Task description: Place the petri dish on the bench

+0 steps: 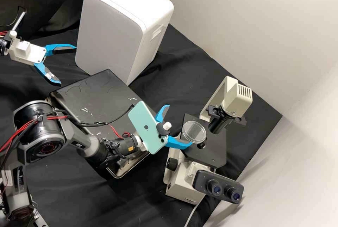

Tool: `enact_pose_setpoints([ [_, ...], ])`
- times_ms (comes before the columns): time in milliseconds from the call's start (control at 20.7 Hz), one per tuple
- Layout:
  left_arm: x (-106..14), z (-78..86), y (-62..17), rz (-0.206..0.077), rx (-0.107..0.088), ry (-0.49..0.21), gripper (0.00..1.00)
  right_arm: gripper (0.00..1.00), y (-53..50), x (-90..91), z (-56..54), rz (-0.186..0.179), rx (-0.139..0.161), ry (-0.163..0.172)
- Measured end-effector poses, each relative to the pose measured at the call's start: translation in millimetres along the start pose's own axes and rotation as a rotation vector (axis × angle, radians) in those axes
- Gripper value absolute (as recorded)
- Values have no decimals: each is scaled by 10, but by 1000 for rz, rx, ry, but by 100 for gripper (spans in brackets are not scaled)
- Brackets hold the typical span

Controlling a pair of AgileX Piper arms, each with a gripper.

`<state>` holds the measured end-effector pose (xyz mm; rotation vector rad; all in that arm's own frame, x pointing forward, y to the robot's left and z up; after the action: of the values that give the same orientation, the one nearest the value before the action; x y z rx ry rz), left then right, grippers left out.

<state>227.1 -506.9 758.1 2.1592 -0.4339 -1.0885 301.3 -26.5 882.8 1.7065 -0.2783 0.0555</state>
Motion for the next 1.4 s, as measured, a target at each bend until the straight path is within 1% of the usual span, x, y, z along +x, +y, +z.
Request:
enact_pose_setpoints([
  [48,0,0,0,0,0,0,100,100,23,13,8,8,4,-1],
  [145,0,0,0,0,0,0,100,100,74,58,20,26,3,-1],
  [386,0,0,0,0,0,0,100,100,120,142,70,34,2,-24],
  [531,0,0,0,0,0,0,100,100,137,197,63,32,2,-29],
  [772,0,0,0,0,0,0,100,100,107,282,116,26,2,-38],
  [868,0,0,0,0,0,0,100,100,108,315,122,28,-4,-37],
  [965,0,0,0,0,0,0,100,100,98,347,128,26,-4,-36],
  [1061,0,0,0,0,0,0,100,100,99,379,103,36,5,-31],
  [1109,0,0,0,0,0,0,100,100,87,394,114,32,6,-35],
  [1158,0,0,0,0,0,0,100,100,86,411,110,30,0,-37],
  [1254,0,0,0,0,0,0,100,100,71,431,125,23,-24,-43],
  [1399,0,0,0,0,0,0,100,100,45,437,140,13,-31,-50],
])
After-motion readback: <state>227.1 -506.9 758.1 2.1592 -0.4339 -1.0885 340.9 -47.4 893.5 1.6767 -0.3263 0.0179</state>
